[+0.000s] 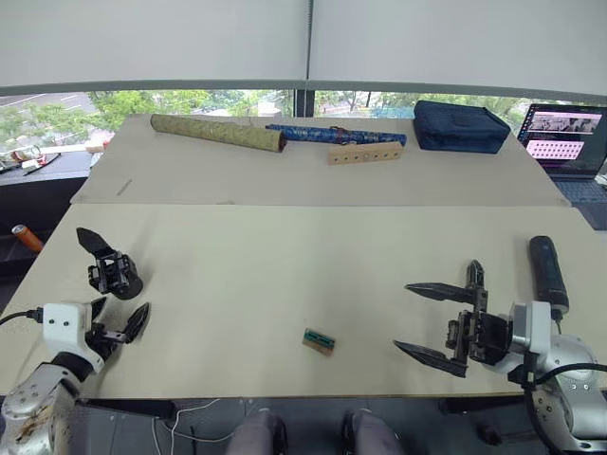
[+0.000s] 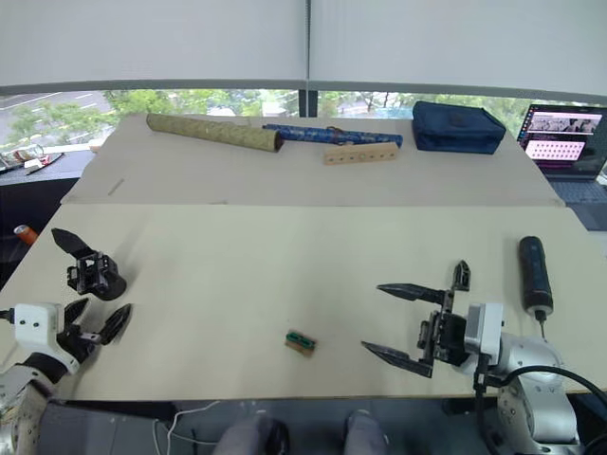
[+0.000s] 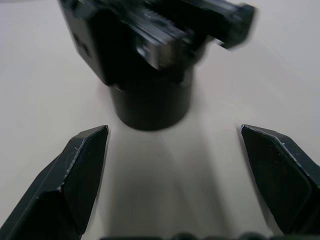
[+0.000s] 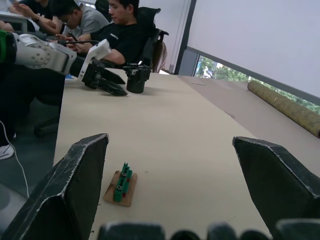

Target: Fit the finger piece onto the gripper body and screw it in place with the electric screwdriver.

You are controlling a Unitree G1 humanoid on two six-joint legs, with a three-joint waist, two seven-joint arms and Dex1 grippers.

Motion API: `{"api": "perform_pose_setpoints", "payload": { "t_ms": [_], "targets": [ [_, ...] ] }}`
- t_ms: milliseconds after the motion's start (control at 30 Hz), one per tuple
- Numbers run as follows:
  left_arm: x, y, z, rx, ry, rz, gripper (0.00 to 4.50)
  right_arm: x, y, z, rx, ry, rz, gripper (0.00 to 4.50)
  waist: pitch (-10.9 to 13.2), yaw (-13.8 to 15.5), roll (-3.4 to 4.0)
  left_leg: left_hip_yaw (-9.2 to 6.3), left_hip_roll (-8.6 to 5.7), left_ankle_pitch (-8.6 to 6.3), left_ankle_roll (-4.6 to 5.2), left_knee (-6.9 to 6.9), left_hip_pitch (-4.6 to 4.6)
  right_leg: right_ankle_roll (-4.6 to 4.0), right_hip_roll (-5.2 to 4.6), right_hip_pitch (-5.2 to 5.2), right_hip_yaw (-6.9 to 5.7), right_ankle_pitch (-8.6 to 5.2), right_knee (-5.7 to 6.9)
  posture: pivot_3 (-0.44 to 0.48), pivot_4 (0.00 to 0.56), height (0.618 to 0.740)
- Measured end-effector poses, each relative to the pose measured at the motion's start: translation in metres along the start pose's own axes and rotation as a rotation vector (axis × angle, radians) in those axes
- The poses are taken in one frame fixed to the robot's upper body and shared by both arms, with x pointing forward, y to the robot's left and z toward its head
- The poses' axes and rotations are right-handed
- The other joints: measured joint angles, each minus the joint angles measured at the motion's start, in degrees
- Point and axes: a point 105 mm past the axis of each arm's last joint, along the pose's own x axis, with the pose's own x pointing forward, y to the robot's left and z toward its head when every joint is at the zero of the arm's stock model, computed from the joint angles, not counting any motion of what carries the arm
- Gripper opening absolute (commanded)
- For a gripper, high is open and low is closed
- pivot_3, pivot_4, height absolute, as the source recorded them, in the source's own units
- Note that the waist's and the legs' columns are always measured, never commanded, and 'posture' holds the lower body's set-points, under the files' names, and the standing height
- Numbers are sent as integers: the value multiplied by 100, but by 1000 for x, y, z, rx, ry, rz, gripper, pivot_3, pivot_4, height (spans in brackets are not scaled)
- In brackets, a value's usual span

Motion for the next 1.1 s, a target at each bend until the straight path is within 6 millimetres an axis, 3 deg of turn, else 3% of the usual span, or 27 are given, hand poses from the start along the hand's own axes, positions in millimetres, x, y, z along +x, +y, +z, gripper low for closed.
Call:
{"api": "perform_pose_setpoints", "payload": {
  "t_ms": [633,733,833,1000,1100],
  "targets": [
    [40,2,5,35,-66,-55,4500,-21,6,-6,-10,65,-21,4401,-7,127,16,-5,-1,8,-13,-2,46,-2,-11,25,3,-1,39,0,150,740],
    [44,0,5,34,-77,-70,3637,-27,3,-7,-26,75,-42,4500,-8,170,25,-11,1,-6,8,-5,60,-2,-12,43,0,-2,37,0,150,740],
    [45,0,4,32,-91,-70,2354,-33,5,-12,-4,90,-56,4500,-9,182,32,-12,1,-11,4,-9,74,-2,-16,58,-1,-3,33,0,150,740],
    [44,-5,5,-5,-128,-84,2298,-39,6,-17,-5,99,-63,4500,-7,183,41,-14,1,-18,-13,-9,72,-2,-18,62,-2,-3,26,0,150,740],
    [46,-31,13,-12,-167,-181,2298,-45,9,-21,3,111,-65,4500,-4,207,35,-21,-1,-14,-18,-6,53,4,-18,66,-16,1,-7,0,150,740]
  ]
}}
